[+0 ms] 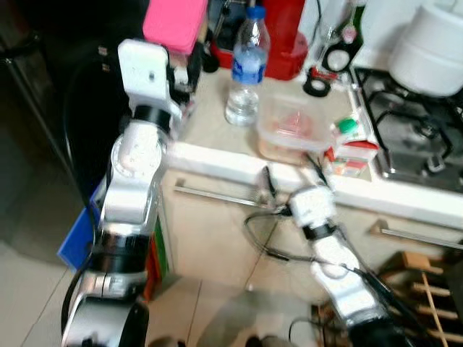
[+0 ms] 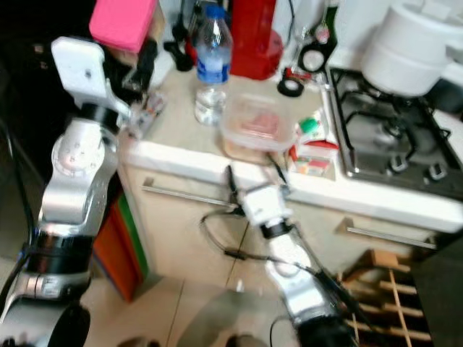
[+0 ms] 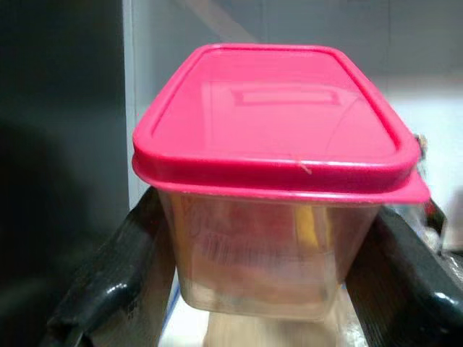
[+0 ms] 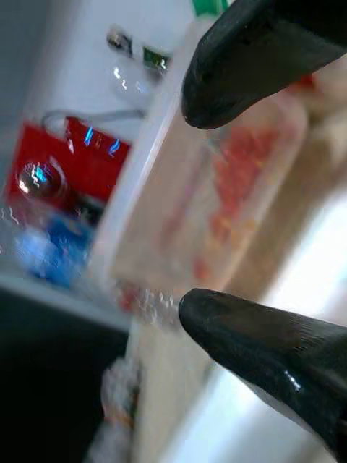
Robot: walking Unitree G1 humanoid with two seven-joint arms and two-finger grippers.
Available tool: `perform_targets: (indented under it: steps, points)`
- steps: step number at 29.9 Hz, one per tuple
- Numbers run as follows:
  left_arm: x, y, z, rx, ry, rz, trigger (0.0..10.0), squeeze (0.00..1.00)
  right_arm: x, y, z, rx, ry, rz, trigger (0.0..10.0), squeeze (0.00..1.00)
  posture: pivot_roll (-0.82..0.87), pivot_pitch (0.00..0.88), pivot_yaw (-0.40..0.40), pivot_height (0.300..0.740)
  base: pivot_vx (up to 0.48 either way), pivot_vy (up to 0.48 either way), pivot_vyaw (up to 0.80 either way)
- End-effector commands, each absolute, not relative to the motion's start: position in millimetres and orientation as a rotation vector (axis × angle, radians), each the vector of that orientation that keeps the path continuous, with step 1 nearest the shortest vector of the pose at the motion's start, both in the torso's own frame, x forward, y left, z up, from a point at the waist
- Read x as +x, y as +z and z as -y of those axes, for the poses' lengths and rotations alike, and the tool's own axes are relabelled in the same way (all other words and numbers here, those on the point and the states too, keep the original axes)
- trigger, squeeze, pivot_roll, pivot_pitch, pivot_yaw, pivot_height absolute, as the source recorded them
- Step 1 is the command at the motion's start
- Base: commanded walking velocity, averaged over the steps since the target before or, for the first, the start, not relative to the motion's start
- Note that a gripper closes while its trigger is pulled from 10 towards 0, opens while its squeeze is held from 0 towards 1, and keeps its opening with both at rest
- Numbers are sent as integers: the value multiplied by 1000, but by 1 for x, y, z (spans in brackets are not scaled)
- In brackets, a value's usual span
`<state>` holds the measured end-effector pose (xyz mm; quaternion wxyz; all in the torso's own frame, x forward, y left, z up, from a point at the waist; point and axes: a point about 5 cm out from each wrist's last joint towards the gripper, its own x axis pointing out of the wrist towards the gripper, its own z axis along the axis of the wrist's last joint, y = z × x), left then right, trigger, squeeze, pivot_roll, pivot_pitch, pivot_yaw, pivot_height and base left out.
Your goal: Restocking fridge
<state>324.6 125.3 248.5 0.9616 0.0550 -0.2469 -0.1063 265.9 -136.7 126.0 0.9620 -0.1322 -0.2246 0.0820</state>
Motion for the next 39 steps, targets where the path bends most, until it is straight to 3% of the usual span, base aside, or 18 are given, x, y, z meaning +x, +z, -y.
perform_targets:
  steps: [1, 10, 18, 20, 21, 28, 29, 39]
  points:
    - [317, 241, -113, 95, -294, 459, 0, 0, 265, 146, 162, -221, 93, 495, 10000, 0, -7, 0, -57, 740, 0, 0, 0]
    - [301, 230, -100, 62, -450, 368, 0, 0, 270, 169, 142, -150, 55, 527, 10000, 0, -5, 0, -14, 740, 0, 0, 0]
    - [308, 227, -105, 74, -420, 316, 0, 0, 271, 167, 135, -130, 48, 512, 10000, 0, 0, 0, -2, 740, 0, 0, 0]
    - [309, 227, -107, 77, -407, 311, 510, 0, 272, 169, 135, -129, 45, 514, 10000, 0, -1, 0, -5, 740, 0, 0, 0]
    - [309, 226, -108, 78, -397, 303, 8314, 0, 272, 171, 136, -135, 47, 522, 10000, 0, -3, 0, -9, 740, 0, 0, 0]
    - [309, 226, -108, 78, -397, 303, 8314, 0, 272, 171, 136, -135, 47, 522, 10000, 0, -3, 0, -9, 740, 0, 0, 0]
    - [308, 222, -107, 68, -366, 298, 10000, 0, 271, 177, 138, -155, 46, 541, 10000, 0, -17, 0, -27, 740, 0, 0, 0]
    - [316, 210, -102, 10, -300, 269, 10000, 0, 274, 186, 148, -163, 8, 532, 10000, 0, -55, 0, -31, 740, -25, 0, 0]
